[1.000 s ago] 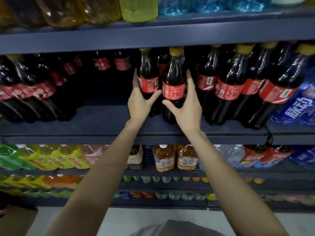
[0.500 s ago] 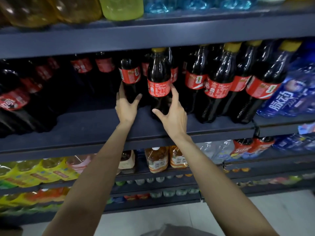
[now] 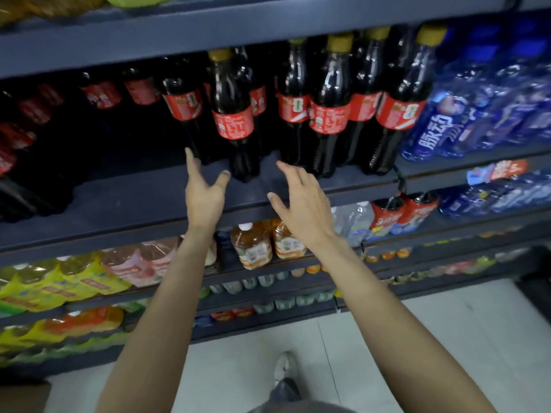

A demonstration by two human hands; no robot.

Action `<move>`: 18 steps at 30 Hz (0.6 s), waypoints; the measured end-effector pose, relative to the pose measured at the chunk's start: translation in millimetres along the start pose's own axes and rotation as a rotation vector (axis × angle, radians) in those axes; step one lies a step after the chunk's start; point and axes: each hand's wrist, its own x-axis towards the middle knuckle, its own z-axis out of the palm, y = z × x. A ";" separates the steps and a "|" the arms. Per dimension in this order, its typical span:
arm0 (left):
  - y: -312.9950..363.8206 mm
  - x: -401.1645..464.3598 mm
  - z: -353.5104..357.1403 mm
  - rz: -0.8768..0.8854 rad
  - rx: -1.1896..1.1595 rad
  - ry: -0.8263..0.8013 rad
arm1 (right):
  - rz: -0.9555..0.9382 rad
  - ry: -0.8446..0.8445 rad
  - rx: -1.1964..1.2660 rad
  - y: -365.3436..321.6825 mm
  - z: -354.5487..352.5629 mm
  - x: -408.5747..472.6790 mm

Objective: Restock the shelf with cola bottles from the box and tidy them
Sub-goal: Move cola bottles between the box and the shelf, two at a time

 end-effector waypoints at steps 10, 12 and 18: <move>37.6 -210.5 109.4 0.324 -0.198 -0.253 | 0.064 0.272 -0.283 106.4 -117.4 -184.4; 42.0 -261.3 147.8 0.414 -0.138 -0.427 | 0.182 0.287 -0.348 137.8 -139.7 -241.3; 48.8 -411.4 269.1 0.599 0.191 -1.094 | 0.793 0.167 -0.326 213.5 -200.9 -425.2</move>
